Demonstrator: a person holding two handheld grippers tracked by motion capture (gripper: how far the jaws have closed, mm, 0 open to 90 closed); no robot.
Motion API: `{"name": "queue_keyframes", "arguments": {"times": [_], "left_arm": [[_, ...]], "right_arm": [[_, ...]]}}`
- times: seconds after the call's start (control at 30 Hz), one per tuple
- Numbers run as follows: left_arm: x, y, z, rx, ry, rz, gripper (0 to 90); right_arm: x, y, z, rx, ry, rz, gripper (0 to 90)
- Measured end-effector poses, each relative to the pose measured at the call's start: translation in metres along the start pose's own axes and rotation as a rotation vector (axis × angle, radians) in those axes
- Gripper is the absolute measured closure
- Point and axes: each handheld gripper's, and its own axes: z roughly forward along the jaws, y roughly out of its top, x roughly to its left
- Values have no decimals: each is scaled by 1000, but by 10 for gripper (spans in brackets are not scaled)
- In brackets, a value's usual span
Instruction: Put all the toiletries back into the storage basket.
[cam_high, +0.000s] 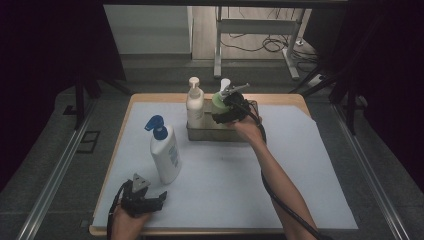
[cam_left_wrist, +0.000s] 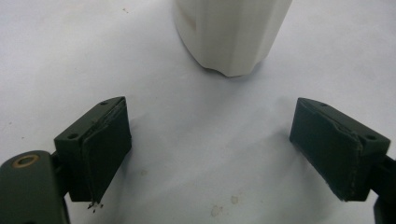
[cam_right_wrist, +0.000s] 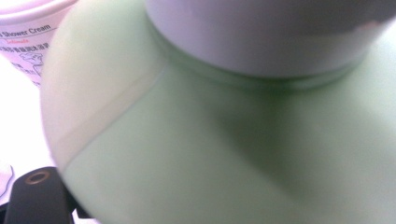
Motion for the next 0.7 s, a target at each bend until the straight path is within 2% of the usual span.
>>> {"name": "queue_keyframes", "arguments": {"times": [0.23, 0.47, 0.7], "left_arm": [[0, 0, 0, 0, 0, 1, 122], [0, 0, 0, 1, 0, 1, 122], [0, 0, 0, 1, 1, 1, 122]], "right_arm": [[-1, -4, -1, -19, -6, 13, 119], [-3, -9, -7, -33, 8, 18, 113], [-2, -17, -14, -39, 0, -10, 130]]}}
